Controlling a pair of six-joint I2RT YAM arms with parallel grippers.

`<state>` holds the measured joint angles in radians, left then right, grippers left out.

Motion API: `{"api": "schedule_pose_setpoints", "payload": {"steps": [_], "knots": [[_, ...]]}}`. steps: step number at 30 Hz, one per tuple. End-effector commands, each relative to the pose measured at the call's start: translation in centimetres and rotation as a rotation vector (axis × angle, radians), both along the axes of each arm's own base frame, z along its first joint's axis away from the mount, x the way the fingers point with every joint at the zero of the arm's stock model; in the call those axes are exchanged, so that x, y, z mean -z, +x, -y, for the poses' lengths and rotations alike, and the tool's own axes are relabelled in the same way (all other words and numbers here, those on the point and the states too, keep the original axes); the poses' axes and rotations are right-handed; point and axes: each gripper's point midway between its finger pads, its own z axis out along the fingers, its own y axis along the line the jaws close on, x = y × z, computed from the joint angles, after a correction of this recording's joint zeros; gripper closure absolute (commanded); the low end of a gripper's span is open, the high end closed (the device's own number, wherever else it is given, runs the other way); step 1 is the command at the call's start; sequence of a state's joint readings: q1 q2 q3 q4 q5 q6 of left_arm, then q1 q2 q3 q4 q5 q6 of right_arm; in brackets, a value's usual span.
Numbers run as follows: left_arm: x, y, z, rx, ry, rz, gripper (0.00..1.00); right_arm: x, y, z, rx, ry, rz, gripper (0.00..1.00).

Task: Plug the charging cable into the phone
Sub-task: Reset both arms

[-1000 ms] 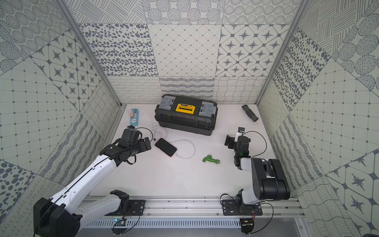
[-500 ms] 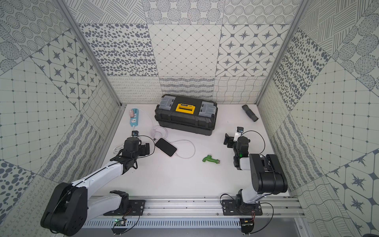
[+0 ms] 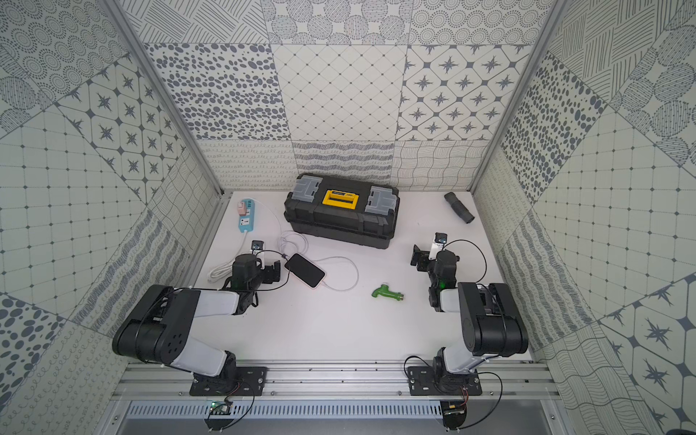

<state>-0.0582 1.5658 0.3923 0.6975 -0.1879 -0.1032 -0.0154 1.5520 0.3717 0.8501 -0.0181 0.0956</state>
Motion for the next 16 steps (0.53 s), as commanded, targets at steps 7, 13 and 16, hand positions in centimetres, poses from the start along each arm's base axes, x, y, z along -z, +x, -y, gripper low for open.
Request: {"api": "schedule_pose_setpoints", "payload": {"steps": [7,13,16], "knots": [[-3.75,2.24,1.88,0.123,0.005,0.178,0.03,-1.52,0.61,-0.11,-0.001,-0.016,0.063,0.03],[-3.64,2.37,1.82,0.135,-0.018,0.167,0.03,-1.59,0.62,-0.11,-0.001,-0.015,0.069,0.03],[-3.72,2.33,1.8,0.135,-0.018,0.172,0.03,-1.65,0.65,-0.07,0.0,-0.016,0.071,0.04]]}}
